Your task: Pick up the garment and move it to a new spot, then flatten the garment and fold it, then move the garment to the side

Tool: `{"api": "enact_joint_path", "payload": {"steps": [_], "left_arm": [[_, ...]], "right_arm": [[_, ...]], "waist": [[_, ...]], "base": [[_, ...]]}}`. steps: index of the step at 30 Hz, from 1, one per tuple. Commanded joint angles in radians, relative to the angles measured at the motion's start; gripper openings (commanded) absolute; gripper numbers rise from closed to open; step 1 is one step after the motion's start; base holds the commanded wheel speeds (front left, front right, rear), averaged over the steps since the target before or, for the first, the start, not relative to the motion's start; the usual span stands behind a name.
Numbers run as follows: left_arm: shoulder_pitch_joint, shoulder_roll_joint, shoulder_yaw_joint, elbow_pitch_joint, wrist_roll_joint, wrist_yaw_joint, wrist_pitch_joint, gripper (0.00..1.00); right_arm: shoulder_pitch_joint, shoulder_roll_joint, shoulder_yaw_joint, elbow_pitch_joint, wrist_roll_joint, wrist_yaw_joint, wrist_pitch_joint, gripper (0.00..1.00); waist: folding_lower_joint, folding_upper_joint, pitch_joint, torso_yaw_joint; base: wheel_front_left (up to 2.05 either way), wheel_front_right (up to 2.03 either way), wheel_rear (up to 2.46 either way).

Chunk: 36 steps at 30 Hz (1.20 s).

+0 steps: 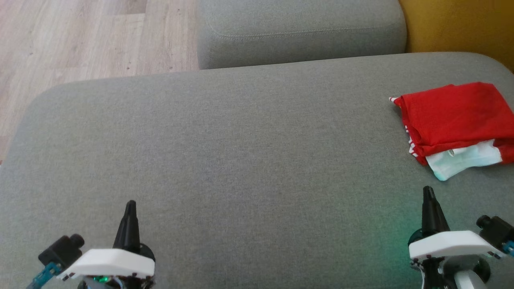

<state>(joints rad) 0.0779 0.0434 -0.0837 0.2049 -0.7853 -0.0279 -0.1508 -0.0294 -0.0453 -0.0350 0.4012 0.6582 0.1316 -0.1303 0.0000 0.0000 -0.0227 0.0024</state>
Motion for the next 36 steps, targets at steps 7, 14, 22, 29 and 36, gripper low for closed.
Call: {"api": "enact_joint_path", "payload": {"steps": [7, 14, 22, 29, 36], "left_arm": [[-0.065, 0.015, 0.034, -0.022, -0.088, -0.018, 0.024, 0.0], [-0.076, 0.016, 0.046, -0.017, -0.158, -0.026, 0.044, 0.0], [-0.087, 0.017, 0.059, -0.011, -0.227, -0.033, 0.064, 0.0], [-0.097, 0.018, 0.071, -0.006, -0.297, -0.041, 0.085, 0.0], [-0.108, 0.019, 0.084, 0.0, -0.366, -0.049, 0.105, 0.0]], "right_arm": [[-0.055, -0.003, -0.004, -0.047, 0.099, 0.0, 0.025, 0.0], [-0.058, -0.003, -0.011, -0.057, 0.177, 0.0, 0.045, 0.0], [-0.06, -0.003, -0.018, -0.067, 0.255, 0.0, 0.065, 0.0], [-0.062, -0.003, -0.025, -0.077, 0.334, -0.001, 0.085, 0.0], [-0.064, -0.004, -0.032, -0.087, 0.412, -0.001, 0.105, 0.0]], "waist": [[0.0, 0.0, 0.002, 0.0], [0.0, 0.0, 0.004, 0.0], [0.0, 0.0, 0.007, -0.001], [0.0, 0.0, 0.009, -0.001], [0.0, 0.0, 0.011, -0.001]], "base": [[0.0, 0.0, 0.0], [0.0, 0.0, 0.0], [0.0, 0.0, 0.0], [0.0, 0.0, 0.0], [0.0, 0.0, 0.0]]}}
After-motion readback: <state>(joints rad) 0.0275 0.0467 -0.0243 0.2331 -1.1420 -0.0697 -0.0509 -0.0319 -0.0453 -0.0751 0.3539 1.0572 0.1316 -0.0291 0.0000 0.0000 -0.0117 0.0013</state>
